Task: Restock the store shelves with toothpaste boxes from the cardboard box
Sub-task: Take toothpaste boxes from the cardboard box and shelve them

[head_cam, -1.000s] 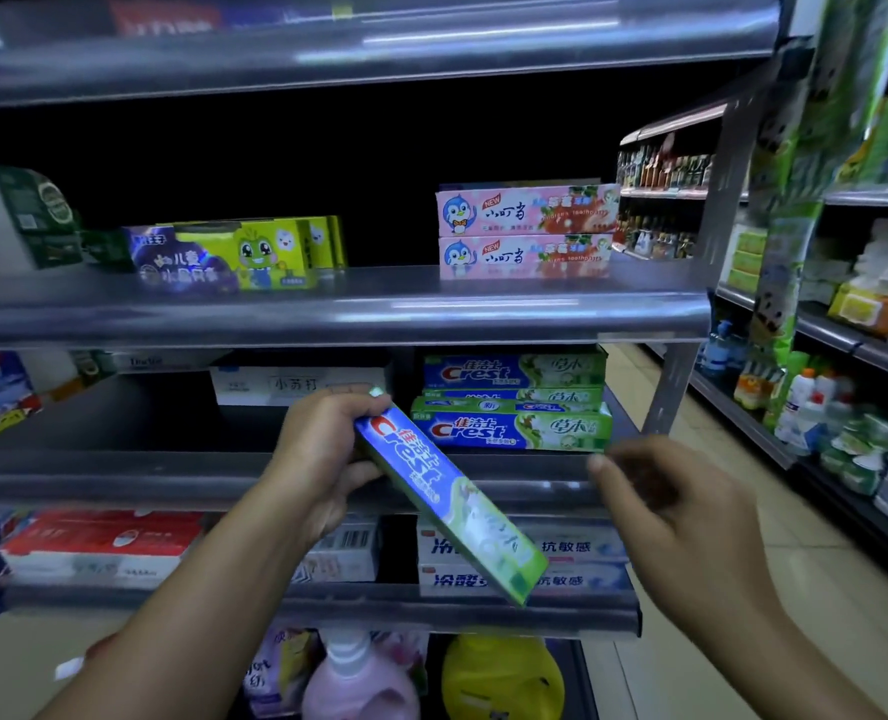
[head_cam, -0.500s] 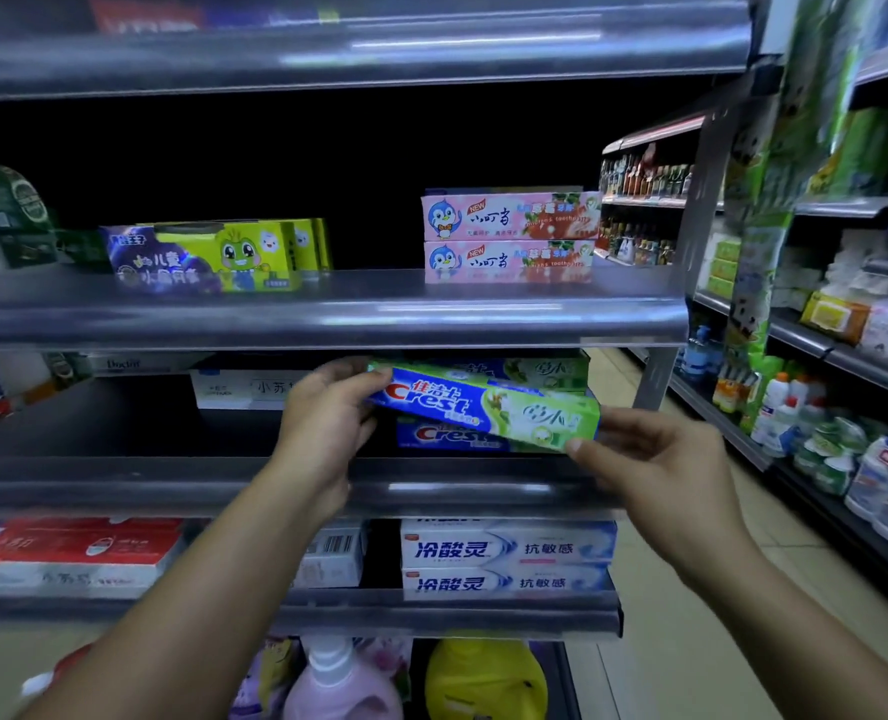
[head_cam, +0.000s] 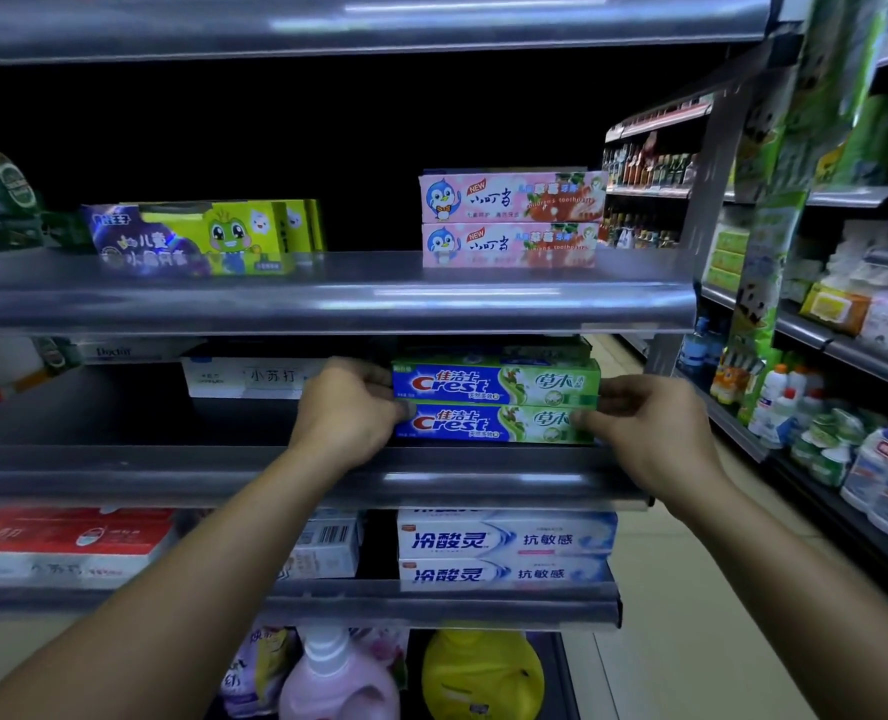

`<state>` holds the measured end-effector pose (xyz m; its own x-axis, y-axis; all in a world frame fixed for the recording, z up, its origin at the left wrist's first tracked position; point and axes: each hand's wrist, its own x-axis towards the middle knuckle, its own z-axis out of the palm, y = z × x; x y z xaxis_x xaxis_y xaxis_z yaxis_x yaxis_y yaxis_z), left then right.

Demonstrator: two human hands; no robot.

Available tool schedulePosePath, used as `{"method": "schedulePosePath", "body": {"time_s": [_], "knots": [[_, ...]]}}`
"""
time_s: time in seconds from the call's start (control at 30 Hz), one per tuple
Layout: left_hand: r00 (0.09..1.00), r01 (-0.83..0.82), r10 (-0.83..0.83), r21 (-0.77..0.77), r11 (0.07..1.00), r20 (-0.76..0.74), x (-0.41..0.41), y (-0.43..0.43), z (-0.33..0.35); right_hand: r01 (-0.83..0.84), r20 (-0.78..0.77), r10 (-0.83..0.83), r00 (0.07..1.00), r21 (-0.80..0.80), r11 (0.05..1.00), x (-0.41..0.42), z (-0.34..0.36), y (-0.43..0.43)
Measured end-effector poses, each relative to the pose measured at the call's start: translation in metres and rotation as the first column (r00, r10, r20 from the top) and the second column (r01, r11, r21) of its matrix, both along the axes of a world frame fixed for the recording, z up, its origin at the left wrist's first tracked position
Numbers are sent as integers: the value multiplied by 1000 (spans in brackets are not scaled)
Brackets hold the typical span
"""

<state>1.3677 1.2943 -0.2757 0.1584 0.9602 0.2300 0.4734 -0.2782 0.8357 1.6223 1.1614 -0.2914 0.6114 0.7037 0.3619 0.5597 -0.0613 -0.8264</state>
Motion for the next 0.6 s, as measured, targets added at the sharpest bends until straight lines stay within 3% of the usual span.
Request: {"method": "schedulePosePath", "body": {"time_s": [0.3,0.47,0.53,0.6], "knots": [[994,-74,77,38,997,-84,13,8,6,94,-28,-96,995,-81,992,10,14,28],[994,-69,70,9,998,-86,14,10,7,106,34,-103,994,-121,987,7,14,29],[998,-31,32,22,999,-57,8,4,7,98,126,-82,989,-127,987,2,15,21],[1000,-14,17,135,991,-22,-7,-10,8,142,367,-116,923,-46,989,-2,13,10]]}}
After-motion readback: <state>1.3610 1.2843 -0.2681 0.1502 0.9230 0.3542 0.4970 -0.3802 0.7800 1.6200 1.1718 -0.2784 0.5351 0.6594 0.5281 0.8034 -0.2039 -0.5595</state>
